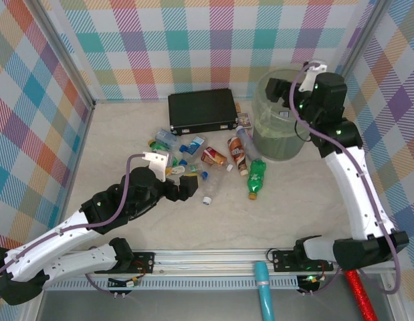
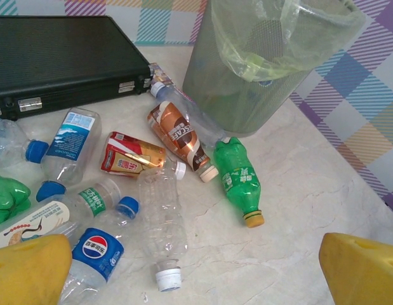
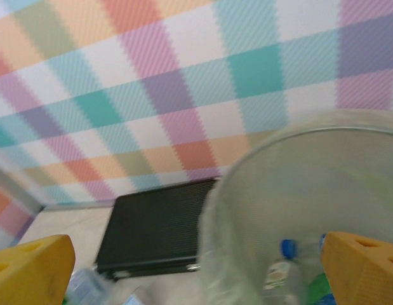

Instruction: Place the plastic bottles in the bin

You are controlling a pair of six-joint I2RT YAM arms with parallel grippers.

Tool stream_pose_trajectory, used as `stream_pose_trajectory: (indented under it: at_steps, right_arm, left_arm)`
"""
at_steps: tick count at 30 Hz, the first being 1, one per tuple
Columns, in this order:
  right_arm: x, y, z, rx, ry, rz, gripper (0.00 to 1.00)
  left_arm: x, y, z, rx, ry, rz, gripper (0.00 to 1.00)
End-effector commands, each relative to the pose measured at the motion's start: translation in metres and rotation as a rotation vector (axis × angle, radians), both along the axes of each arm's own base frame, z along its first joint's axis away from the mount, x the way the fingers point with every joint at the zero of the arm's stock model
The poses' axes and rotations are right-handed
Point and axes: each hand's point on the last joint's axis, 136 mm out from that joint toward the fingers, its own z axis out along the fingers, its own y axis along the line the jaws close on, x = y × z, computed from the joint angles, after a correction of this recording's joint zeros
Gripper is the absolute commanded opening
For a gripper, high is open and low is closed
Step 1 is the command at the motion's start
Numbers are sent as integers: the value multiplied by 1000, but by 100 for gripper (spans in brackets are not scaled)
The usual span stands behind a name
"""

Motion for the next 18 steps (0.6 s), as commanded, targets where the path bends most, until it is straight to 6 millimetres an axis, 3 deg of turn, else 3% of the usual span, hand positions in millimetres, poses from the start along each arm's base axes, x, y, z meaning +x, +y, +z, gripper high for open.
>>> stream_pose_trajectory:
  at_steps: [1,7,18]
  right_arm:
    - [-22,21,-16,-111,35,53,99]
    - [-59,59,-72,-203,212,159,99]
    - [-112,62,-206,-90,609,99,99]
  left_arm:
    - [-3,-2,23,-57,-57,-24,100]
    - [-7,-1,17,-65,-54,-44,100]
    - [-11,5,11,-71,-56,-38,100]
